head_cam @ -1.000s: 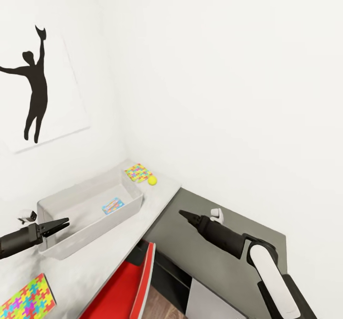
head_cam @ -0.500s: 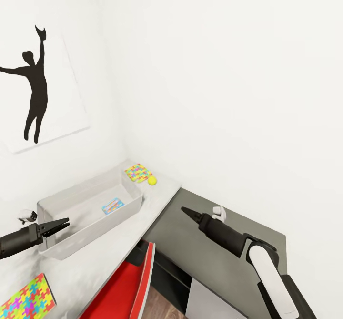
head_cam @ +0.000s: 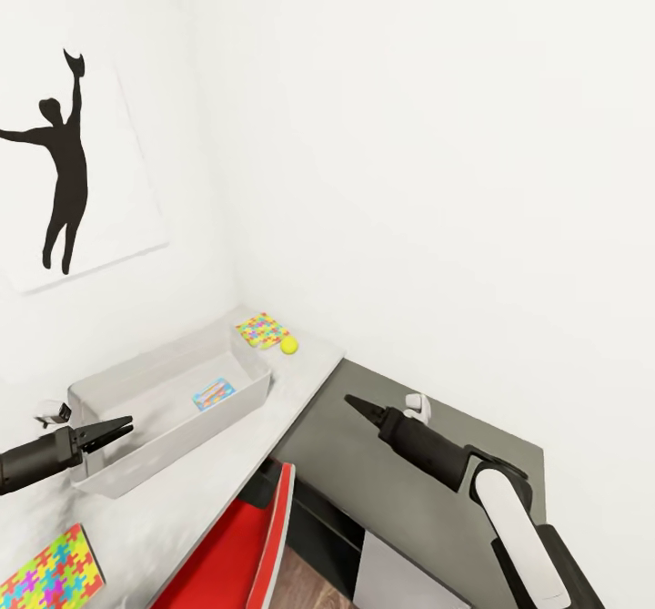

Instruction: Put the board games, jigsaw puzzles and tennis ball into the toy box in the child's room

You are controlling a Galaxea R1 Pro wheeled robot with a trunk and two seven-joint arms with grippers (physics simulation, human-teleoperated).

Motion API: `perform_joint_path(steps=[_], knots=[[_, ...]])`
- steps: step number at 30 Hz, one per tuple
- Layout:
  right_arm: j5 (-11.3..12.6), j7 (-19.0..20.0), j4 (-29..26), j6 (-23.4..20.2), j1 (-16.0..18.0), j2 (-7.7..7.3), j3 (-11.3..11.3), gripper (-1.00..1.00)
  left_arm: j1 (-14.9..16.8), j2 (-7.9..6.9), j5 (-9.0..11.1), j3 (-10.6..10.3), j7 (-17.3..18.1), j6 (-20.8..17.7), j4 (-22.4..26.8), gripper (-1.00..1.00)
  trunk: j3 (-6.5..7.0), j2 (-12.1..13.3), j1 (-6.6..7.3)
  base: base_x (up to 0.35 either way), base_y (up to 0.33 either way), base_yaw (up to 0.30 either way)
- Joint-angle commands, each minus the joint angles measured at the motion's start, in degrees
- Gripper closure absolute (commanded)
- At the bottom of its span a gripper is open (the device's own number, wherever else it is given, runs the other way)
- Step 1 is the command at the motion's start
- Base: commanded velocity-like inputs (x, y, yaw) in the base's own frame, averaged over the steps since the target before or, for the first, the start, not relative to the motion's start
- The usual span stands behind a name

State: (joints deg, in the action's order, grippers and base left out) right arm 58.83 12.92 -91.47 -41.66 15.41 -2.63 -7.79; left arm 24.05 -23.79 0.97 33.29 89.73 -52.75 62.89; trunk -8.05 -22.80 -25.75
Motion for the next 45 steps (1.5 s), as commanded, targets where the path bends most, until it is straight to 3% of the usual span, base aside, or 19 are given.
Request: perform_joint_path(steps=[1,4,7,15,32,45], knots=[[-0.1,0.2,0.0,-0.3,0.1,-0.04,-0.2,-1.0,0.0,-0.02,-0.1,0.0,0.3,-0.6,0.0,-1.0,-0.09,-0.1,-0.04,0.0,0.0,-0.167],[-0.1,0.3,0.0,-0.4,-0.3,-0.39,-0.4,-1.0,0.0,-0.02,-0.1,0.0,0.3,-0.6,0.0,-1.0,0.0,-0.1,-0.04,0.0,0.0,-0.204],[-0.1,1.6,0.0,-0.1,-1.9,-1.78,-0.4,-1.0,0.0,-0.08,-0.1,0.1,0.3,-0.6,0.0,-1.0,0.12,-0.1,-0.04,0.0,0.0,-0.235],[-0.1,8.7,-0.3,0.4,-4.0,-3.52,0.4,-1.0,0.0,-0.05,-0.1,0.0,0.3,-0.6,0.0,-1.0,0.38,-0.1,-0.04,-0.002,0.0,-0.197],[-0.4,10.5,-0.4,0.4,-4.2,-3.7,1.1,-1.0,0.0,0.03,-0.1,0.0,0.3,-0.6,0.0,-1.0,0.45,-0.1,-0.04,-0.031,0.0,-0.021],[-0.4,10.6,-0.4,0.4,-4.2,-3.7,1.1,-1.0,0.0,-0.02,-0.1,0.1,0.3,-0.6,0.0,-1.0,0.91,-0.1,-0.04,-0.135,0.0,-0.215]])
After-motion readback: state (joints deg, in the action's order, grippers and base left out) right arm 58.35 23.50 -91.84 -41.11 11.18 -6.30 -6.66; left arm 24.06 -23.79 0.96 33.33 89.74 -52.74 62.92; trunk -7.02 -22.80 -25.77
